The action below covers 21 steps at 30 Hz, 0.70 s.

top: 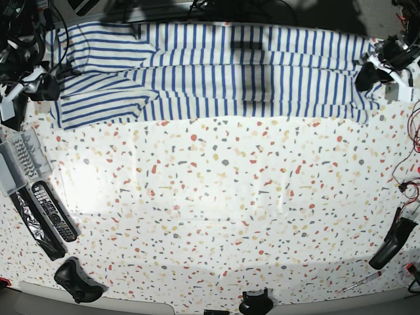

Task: Layout the t-shirt on the table in an organized manner, then fold the t-shirt properly
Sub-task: 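Release the folded edge and raise both grippers, then grasp the folded shirt's end with the left gripper and fold it toward the right gripper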

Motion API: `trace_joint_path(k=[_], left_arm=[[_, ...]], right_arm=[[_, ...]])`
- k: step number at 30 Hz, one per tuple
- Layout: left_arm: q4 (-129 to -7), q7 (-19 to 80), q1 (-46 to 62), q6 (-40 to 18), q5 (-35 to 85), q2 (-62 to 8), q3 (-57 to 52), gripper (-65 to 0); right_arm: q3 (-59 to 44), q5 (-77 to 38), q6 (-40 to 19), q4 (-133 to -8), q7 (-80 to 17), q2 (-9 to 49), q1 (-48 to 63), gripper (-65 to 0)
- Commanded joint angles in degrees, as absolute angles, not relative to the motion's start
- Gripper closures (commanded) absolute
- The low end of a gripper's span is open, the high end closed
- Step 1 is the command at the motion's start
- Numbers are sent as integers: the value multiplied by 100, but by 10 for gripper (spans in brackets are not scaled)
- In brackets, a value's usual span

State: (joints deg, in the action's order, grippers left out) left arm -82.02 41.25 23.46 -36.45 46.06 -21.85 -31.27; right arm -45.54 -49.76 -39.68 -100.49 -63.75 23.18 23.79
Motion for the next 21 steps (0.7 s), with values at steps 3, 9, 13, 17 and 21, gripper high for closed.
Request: trace_joint_path(k=[3, 9, 13, 17, 21], left_arm=[[-8259, 3861, 2268, -3642, 4648, -2303, -3583, 0], [-8259, 3682, 1966, -3640, 4427, -2305, -4156, 0], [-8506, 4071, 1909, -3592, 4700, -2300, -4359, 0], [-9179, 4762, 2095, -3538, 5315, -2204, -4464, 0], [-10007, 4845, 2493, -3540, 5988, -1741, -4445, 0]], right_arm=[[-4598, -5780, -4000, -10123, -6191, 2443, 2351, -240], [-4154, -6278, -4000, -10123, -6134, 2443, 2353, -240], [-3468, -6001, -4000, -10123, -5988, 2443, 2351, -240], [-2770, -5435, -4000, -10123, -5463, 2443, 2349, -240], [-2362, -5218, -4000, -10123, -5269, 2440, 2311, -240]])
